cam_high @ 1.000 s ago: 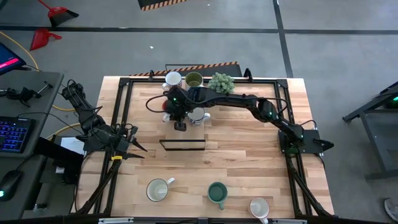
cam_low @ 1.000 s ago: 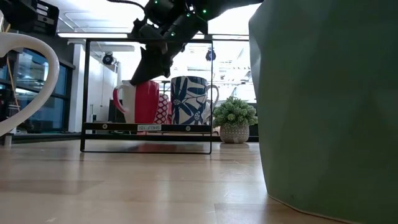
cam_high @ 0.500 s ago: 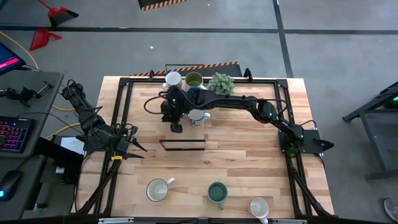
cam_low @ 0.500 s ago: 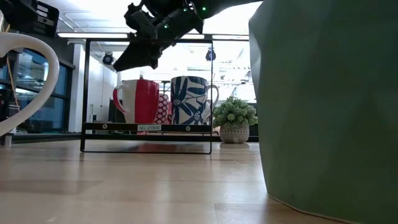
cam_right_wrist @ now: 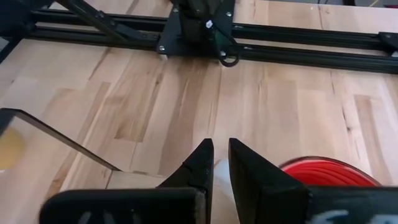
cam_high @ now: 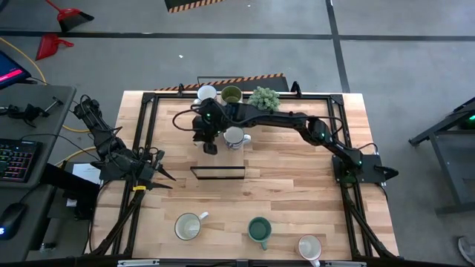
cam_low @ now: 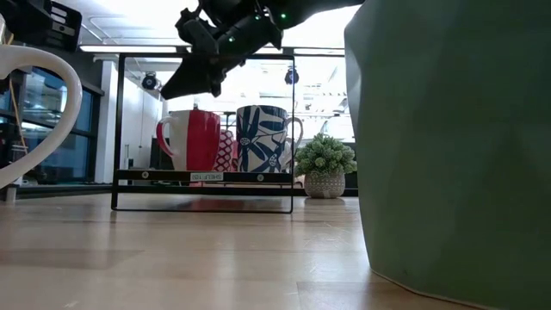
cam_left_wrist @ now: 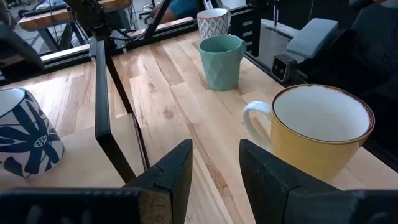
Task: Place coffee mugs
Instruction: Adjust the red mug on the shelf
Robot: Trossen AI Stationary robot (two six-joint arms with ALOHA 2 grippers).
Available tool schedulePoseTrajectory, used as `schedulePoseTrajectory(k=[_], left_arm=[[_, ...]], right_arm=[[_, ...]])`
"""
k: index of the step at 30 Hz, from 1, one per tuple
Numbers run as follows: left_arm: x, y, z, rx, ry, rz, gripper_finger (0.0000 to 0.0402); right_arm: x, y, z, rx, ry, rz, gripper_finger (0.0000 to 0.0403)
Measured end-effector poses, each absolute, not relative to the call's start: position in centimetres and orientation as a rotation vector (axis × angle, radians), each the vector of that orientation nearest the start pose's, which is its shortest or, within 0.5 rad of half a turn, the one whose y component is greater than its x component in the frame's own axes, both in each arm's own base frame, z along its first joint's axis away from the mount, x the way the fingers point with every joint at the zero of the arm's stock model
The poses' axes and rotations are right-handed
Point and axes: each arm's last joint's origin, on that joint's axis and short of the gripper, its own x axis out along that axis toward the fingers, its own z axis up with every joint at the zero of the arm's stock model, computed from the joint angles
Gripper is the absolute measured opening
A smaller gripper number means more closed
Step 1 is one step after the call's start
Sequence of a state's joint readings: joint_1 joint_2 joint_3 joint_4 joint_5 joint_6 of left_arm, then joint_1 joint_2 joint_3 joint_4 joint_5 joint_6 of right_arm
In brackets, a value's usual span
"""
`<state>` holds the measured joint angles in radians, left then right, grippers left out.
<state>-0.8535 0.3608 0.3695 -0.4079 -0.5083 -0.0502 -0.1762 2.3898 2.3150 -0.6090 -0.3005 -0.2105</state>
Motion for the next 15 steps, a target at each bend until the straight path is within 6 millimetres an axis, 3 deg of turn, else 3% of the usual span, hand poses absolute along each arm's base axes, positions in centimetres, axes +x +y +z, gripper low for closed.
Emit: schedulePoseTrajectory(k=[15], left_arm=[[7.85,-6.85,22.27,0.204,0.320,-0.332,0.0119]], right_arm=[[52.84,-8.27,26.42,-0.035,0.660,0.195,0.0028]])
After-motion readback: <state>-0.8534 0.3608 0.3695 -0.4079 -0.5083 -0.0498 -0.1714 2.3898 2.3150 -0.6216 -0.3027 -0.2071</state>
